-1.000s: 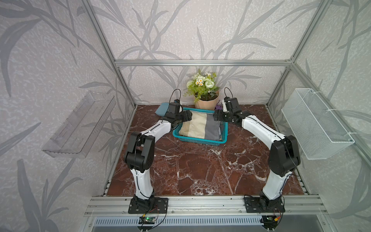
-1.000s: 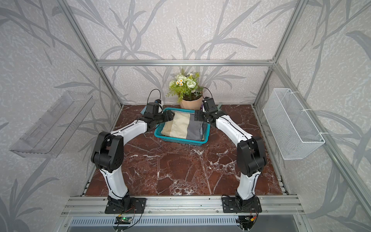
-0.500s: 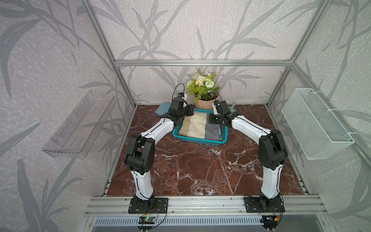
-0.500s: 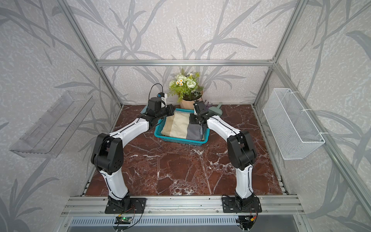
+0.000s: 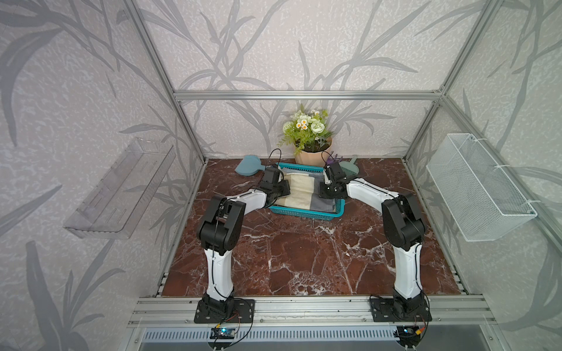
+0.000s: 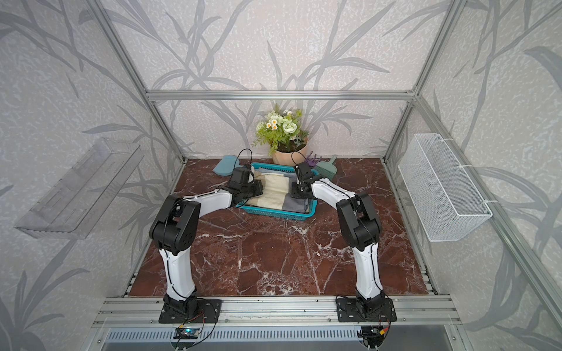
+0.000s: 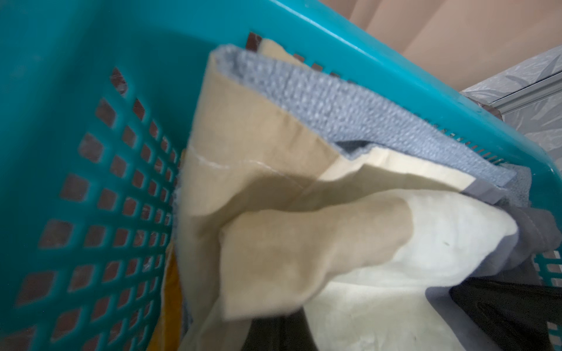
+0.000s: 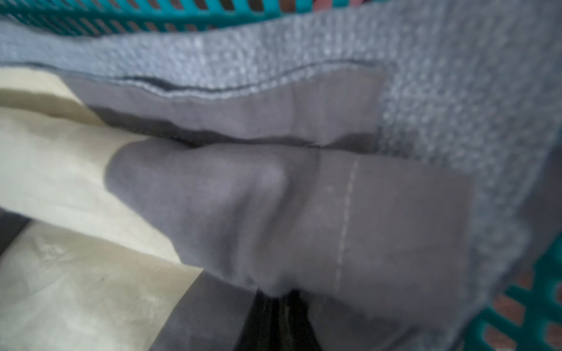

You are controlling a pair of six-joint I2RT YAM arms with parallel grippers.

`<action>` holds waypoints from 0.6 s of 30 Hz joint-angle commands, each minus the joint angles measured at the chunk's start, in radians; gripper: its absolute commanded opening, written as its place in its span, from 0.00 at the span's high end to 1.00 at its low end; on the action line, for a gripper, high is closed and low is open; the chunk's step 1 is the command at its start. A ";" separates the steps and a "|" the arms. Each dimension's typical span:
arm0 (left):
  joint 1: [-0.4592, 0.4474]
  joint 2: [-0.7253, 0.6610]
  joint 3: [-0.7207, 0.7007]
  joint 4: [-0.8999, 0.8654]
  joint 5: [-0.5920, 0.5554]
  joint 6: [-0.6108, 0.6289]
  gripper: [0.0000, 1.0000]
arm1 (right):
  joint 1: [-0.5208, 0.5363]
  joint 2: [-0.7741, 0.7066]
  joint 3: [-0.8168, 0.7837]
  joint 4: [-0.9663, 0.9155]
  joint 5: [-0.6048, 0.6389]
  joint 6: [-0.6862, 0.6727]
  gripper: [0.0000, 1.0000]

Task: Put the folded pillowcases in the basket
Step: Place the pillowcase in the basket.

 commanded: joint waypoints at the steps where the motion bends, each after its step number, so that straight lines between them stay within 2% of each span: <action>1: 0.022 -0.049 0.019 -0.032 -0.046 0.026 1.00 | -0.012 -0.071 -0.028 -0.062 0.033 -0.016 0.72; 3: 0.022 -0.101 0.029 -0.037 -0.038 0.032 0.97 | -0.008 -0.125 -0.038 -0.040 0.018 -0.029 0.62; 5: 0.022 -0.152 0.043 -0.052 -0.035 0.041 0.81 | 0.001 -0.184 -0.051 -0.016 0.021 -0.042 0.51; 7: 0.022 -0.214 0.062 -0.077 -0.042 0.063 0.61 | 0.015 -0.259 -0.073 0.003 0.034 -0.061 0.39; 8: 0.022 -0.244 0.068 -0.095 -0.059 0.073 0.47 | 0.022 -0.301 -0.087 0.012 0.040 -0.072 0.33; 9: 0.022 -0.278 0.073 -0.112 -0.079 0.084 0.32 | 0.028 -0.345 -0.109 0.022 0.049 -0.080 0.22; 11: 0.022 -0.345 0.067 -0.131 -0.133 0.113 0.02 | 0.037 -0.448 -0.168 0.058 0.070 -0.090 0.14; 12: 0.022 -0.383 0.054 -0.137 -0.171 0.130 0.00 | 0.038 -0.503 -0.213 0.087 0.086 -0.090 0.05; 13: 0.022 -0.424 0.037 -0.135 -0.201 0.152 0.00 | 0.037 -0.559 -0.252 0.108 0.100 -0.092 0.01; 18: 0.025 -0.629 -0.107 -0.097 -0.442 0.280 0.00 | 0.034 -0.785 -0.414 0.102 0.221 -0.144 0.01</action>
